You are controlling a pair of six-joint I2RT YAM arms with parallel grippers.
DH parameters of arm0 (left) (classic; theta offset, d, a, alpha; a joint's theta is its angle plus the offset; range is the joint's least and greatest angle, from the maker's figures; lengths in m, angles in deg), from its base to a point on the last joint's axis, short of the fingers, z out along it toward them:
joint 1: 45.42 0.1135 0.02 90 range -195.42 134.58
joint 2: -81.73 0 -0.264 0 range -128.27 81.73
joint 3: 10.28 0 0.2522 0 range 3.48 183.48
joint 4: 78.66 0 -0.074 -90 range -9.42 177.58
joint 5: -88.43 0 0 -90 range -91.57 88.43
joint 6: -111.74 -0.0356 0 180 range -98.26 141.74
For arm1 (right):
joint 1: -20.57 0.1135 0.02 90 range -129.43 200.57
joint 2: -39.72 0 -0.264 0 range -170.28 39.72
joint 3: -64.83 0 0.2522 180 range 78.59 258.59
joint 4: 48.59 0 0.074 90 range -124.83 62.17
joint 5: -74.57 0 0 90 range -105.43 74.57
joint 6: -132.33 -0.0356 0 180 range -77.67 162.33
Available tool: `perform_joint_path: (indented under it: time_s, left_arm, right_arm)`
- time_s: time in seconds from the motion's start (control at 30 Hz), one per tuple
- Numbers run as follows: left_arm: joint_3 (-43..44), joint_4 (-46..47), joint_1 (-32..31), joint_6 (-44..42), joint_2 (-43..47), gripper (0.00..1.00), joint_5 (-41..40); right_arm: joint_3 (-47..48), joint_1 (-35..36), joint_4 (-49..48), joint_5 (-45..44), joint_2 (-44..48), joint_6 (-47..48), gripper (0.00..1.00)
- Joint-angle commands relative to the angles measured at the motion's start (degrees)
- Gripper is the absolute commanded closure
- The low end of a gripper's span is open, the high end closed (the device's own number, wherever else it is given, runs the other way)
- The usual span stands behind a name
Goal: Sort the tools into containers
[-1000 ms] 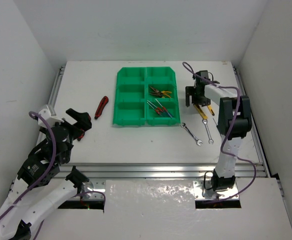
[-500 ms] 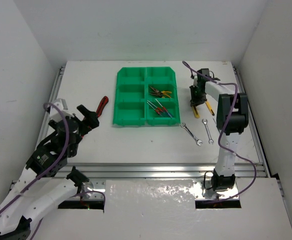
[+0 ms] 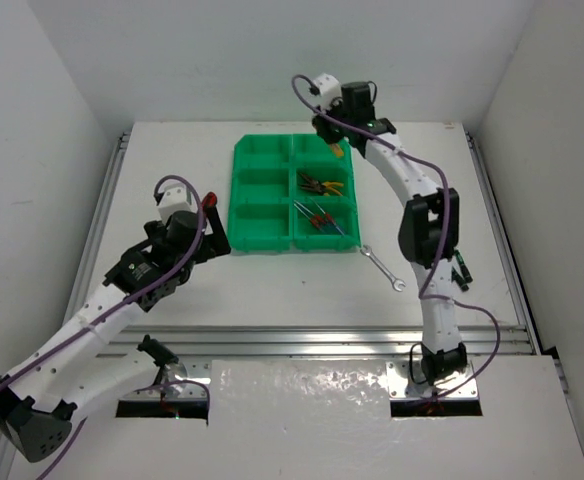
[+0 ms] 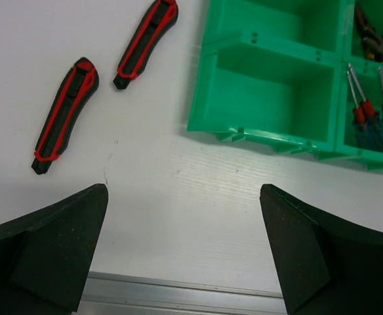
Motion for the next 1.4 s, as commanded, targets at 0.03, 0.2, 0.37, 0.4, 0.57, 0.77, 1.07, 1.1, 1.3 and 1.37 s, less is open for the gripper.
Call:
perform_joint_path:
  time_s: [0.03, 0.2, 0.37, 0.4, 0.57, 0.77, 1.07, 1.1, 1.3, 1.37]
  left_arm:
    - [-0.22, 2.58, 0.59, -1.71, -2.07, 0.00, 2.19]
    - [-0.31, 2.85, 0.68, -1.97, -2.86, 0.00, 2.72]
    - [-0.40, 2.85, 0.85, -1.89, -2.51, 0.00, 2.46]
    - [-0.57, 2.93, 0.85, -1.89, -2.51, 0.00, 2.54]
    - [-0.57, 3.02, 1.11, -1.89, -2.34, 0.00, 2.81]
    - [-0.40, 2.85, 1.38, -1.97, -2.07, 0.00, 2.81]
    - [-0.57, 3.55, 1.56, -2.94, -2.77, 0.00, 5.18]
    - [-0.49, 3.55, 1.55, -2.94, -2.86, 0.00, 5.01]
    - [-0.75, 3.73, 1.55, -2.94, -1.81, 0.00, 5.53]
    - [-0.93, 3.90, 1.55, -2.94, -1.28, 0.00, 5.45]
  right_arm:
    - [13.47, -0.32, -2.24, 4.12, -8.61, 7.76, 0.97]
    - [4.59, -0.32, -14.64, 10.79, -7.81, 12.69, 0.91]
    - [11.44, -0.50, -17.80, 12.73, -12.91, 13.04, 0.85]
    - [11.80, -0.41, -18.16, 12.56, -13.70, 12.78, 0.74]
    - [8.91, -0.50, -18.00, 8.79, -12.22, 11.38, 0.21]
    - [-1.53, -6.63, -3.20, -0.08, 2.95, -2.05, 0.12]
    - [-16.22, -21.58, 20.07, -7.83, 8.34, -8.23, 0.22]
    - [-17.37, -22.03, 19.90, -7.83, 8.52, -7.88, 0.22]
    - [-22.12, -23.00, 18.40, -6.96, 6.33, -3.92, 0.30]
    - [-23.44, -23.08, 17.35, -4.85, 5.80, -4.88, 0.32]
